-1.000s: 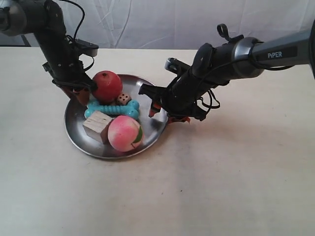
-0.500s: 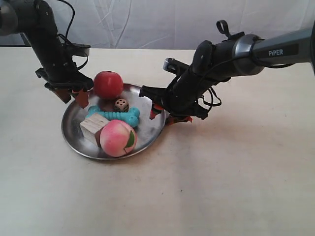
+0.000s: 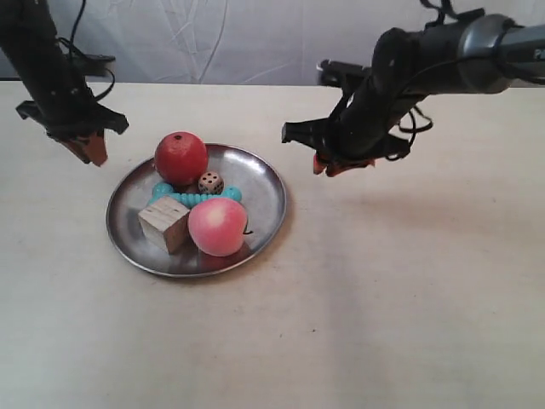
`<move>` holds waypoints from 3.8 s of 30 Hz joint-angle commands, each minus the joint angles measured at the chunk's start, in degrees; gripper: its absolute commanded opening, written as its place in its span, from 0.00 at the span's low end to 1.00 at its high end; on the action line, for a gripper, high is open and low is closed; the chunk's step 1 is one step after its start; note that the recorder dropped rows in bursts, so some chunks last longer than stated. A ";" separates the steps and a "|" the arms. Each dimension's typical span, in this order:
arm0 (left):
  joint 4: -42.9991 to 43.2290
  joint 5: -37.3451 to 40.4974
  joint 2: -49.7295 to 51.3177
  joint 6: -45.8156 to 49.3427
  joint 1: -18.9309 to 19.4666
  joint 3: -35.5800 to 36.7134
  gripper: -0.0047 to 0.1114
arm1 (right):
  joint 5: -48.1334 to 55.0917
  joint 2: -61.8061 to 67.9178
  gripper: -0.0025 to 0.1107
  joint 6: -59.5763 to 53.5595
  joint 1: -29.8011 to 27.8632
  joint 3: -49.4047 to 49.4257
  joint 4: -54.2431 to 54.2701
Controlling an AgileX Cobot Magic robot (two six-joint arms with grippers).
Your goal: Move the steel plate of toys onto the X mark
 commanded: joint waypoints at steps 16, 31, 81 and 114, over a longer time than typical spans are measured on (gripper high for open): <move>-36.98 -19.82 -54.26 26.93 4.48 38.09 0.04 | -9.99 -46.18 0.02 -1.78 7.28 24.98 -10.94; -34.34 -19.94 -72.10 28.75 4.48 51.55 0.04 | -1.16 -54.72 0.02 -1.78 7.38 30.05 -10.94; 9.43 -56.17 -127.43 -24.71 4.60 103.60 0.04 | -1.82 -54.67 0.02 -1.78 7.49 30.05 -10.94; 9.43 -56.17 -127.43 -24.71 4.60 103.60 0.04 | -17.34 -108.94 0.02 -1.63 -15.44 72.01 -14.44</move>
